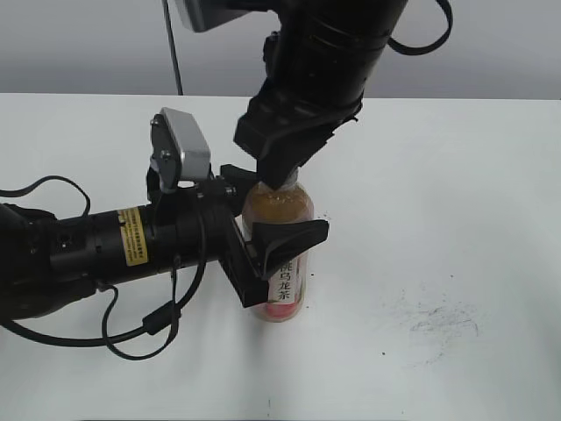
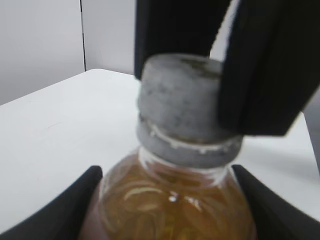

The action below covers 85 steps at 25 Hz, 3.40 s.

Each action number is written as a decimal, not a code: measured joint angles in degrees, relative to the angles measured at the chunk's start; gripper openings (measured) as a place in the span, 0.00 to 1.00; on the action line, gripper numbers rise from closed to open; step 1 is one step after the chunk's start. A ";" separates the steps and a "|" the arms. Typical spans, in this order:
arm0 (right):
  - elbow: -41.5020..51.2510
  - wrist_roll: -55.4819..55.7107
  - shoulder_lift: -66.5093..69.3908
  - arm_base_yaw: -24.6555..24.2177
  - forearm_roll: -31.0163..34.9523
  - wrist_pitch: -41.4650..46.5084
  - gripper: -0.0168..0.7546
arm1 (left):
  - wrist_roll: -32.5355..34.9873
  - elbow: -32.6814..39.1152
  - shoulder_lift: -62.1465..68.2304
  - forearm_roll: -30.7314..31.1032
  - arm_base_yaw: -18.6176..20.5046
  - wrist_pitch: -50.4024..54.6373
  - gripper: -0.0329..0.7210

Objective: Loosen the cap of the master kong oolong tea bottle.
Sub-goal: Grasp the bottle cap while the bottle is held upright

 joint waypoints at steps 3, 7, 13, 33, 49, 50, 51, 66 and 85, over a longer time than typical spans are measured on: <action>0.00 -11.19 0.00 0.00 0.00 0.00 0.38 | 0.00 0.00 0.00 0.21 0.00 -0.06 0.64; -0.04 -31.00 0.00 0.00 0.00 0.00 0.38 | 0.11 0.06 -0.05 0.42 0.00 -0.06 0.64; -0.04 -62.67 0.00 0.00 0.06 0.00 0.38 | 0.49 0.06 -0.05 0.88 0.00 -0.16 0.64; -0.21 -139.08 -0.19 0.36 -0.82 -0.69 0.38 | 0.46 0.06 -0.05 0.63 0.00 -0.10 0.64; 0.22 -141.37 -1.19 0.47 -1.49 -0.58 0.38 | 0.30 0.01 -0.05 1.01 -0.17 -0.10 0.64; 0.27 -141.24 -1.32 0.47 -1.55 -0.58 0.37 | 0.30 0.01 -0.05 1.01 -0.17 -0.15 0.64; 0.43 -141.03 -1.48 0.47 -1.55 -0.58 0.37 | 0.30 0.01 -0.05 1.06 -0.17 -0.26 0.64; 0.06 -138.92 -4.05 0.47 2.12 -0.55 0.37 | -0.35 -0.06 0.02 0.80 -0.19 0.00 0.64; 0.06 -57.22 -0.19 -7.84 -17.19 -0.55 0.37 | -0.41 -0.06 0.02 0.75 -0.19 0.00 0.64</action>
